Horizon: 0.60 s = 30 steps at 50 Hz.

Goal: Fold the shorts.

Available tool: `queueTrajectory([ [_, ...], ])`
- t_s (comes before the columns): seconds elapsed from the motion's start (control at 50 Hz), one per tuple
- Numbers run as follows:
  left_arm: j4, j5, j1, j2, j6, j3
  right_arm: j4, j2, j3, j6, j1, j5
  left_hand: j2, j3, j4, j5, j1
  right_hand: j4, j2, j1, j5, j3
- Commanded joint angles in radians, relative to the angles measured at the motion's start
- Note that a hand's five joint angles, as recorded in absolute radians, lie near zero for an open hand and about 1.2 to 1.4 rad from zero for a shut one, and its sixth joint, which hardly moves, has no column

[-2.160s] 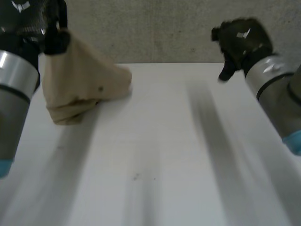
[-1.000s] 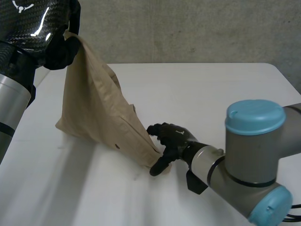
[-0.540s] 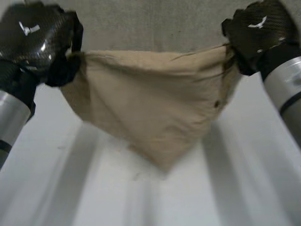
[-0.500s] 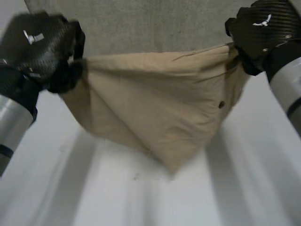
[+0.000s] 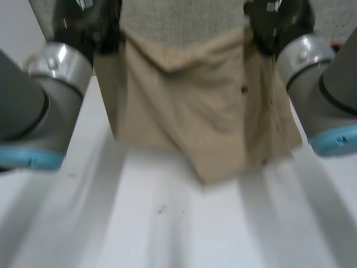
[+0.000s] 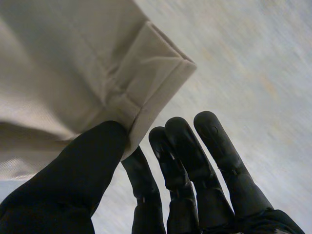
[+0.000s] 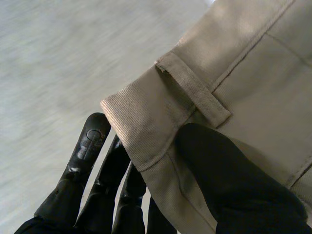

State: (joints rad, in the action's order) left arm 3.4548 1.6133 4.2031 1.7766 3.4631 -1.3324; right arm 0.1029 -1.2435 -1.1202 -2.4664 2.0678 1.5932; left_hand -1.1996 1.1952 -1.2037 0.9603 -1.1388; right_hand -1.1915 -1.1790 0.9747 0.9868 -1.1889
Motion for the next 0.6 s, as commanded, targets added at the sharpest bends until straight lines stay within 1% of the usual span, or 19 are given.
queueTrajectory([
  [0.02, 0.242, 0.186, -0.003, 0.021, 0.094, 0.381, 0.561, -0.086, 0.060, 0.004, 0.000, 0.004, -0.197, 0.201, -0.193, 0.261, -0.257, -0.205, -0.217, 0.422, 0.235, -0.207],
  [0.06, 0.241, 0.189, -0.006, 0.015, 0.094, 0.377, 0.511, -0.099, 0.036, 0.003, 0.005, -0.002, -0.197, 0.201, -0.193, 0.261, -0.257, -0.205, -0.217, 0.422, 0.235, -0.207],
  [0.12, 0.196, 0.188, -0.017, -0.019, 0.094, 0.265, 0.433, -0.100, 0.005, 0.003, 0.008, -0.010, -0.197, 0.201, -0.193, 0.261, -0.257, -0.205, -0.217, 0.422, 0.235, -0.207],
  [0.14, 0.188, 0.186, -0.014, -0.028, 0.093, 0.225, 0.382, -0.100, -0.021, 0.001, 0.008, -0.016, -0.197, 0.201, -0.193, 0.261, -0.257, -0.205, -0.217, 0.422, 0.235, -0.207],
  [0.16, 0.176, 0.185, -0.014, -0.048, 0.093, 0.144, 0.356, -0.100, -0.036, 0.001, 0.008, -0.019, -0.197, 0.201, -0.193, 0.261, -0.257, -0.205, -0.217, 0.422, 0.235, -0.207],
  [0.22, 0.168, 0.178, -0.014, -0.068, 0.093, 0.020, 0.263, -0.097, -0.104, -0.005, 0.006, -0.022, -0.197, 0.201, -0.193, 0.261, -0.257, -0.205, -0.217, 0.422, 0.235, -0.207],
  [0.24, 0.170, 0.177, -0.015, -0.075, 0.091, -0.063, 0.241, -0.094, -0.124, -0.005, 0.006, -0.022, -0.197, 0.201, -0.193, 0.261, -0.257, -0.205, -0.217, 0.422, 0.235, -0.207],
  [0.3, 0.170, 0.175, -0.018, -0.075, 0.091, -0.184, 0.189, -0.082, -0.211, -0.009, 0.006, -0.022, -0.197, 0.201, -0.193, 0.261, -0.257, -0.205, -0.217, 0.422, 0.235, -0.207],
  [0.32, 0.173, 0.175, -0.021, -0.074, 0.090, -0.259, 0.181, -0.073, -0.233, -0.011, 0.006, -0.022, -0.197, 0.201, -0.193, 0.261, -0.257, -0.205, -0.217, 0.422, 0.235, -0.207],
  [0.38, 0.175, 0.168, -0.023, -0.056, 0.088, -0.373, 0.164, -0.010, -0.298, -0.026, 0.006, -0.021, -0.197, 0.201, -0.193, 0.261, -0.257, -0.205, -0.217, 0.422, 0.235, -0.207],
  [0.44, 0.175, 0.166, -0.023, -0.014, 0.087, -0.430, 0.162, 0.047, -0.335, -0.052, 0.006, -0.019, -0.197, 0.201, -0.193, 0.261, -0.257, -0.205, -0.217, 0.422, 0.235, -0.207],
  [0.46, 0.172, 0.169, -0.025, 0.033, 0.082, -0.450, 0.155, 0.080, -0.343, -0.068, 0.006, -0.019, -0.197, 0.201, -0.193, 0.261, -0.257, -0.205, -0.217, 0.422, 0.235, -0.207],
  [0.52, 0.156, 0.174, -0.035, 0.105, 0.082, -0.465, 0.124, 0.148, -0.346, -0.080, 0.006, -0.018, -0.197, 0.201, -0.193, 0.261, -0.257, -0.205, -0.217, 0.422, 0.235, -0.207],
  [0.54, 0.144, 0.175, -0.041, 0.130, 0.087, -0.475, 0.124, 0.148, -0.346, -0.080, 0.006, -0.018, -0.197, 0.201, -0.193, 0.261, -0.257, -0.205, -0.217, 0.422, 0.235, -0.207],
  [0.56, 0.132, 0.175, -0.048, 0.141, 0.087, -0.479, 0.094, 0.179, -0.343, -0.085, 0.006, -0.018, -0.197, 0.201, -0.193, 0.261, -0.257, -0.205, -0.217, 0.422, 0.235, -0.207],
  [0.6, 0.080, 0.177, -0.063, 0.145, 0.085, -0.485, 0.060, 0.194, -0.340, -0.086, 0.005, -0.016, -0.197, 0.201, -0.193, 0.261, -0.257, -0.205, -0.217, 0.422, 0.235, -0.207],
])
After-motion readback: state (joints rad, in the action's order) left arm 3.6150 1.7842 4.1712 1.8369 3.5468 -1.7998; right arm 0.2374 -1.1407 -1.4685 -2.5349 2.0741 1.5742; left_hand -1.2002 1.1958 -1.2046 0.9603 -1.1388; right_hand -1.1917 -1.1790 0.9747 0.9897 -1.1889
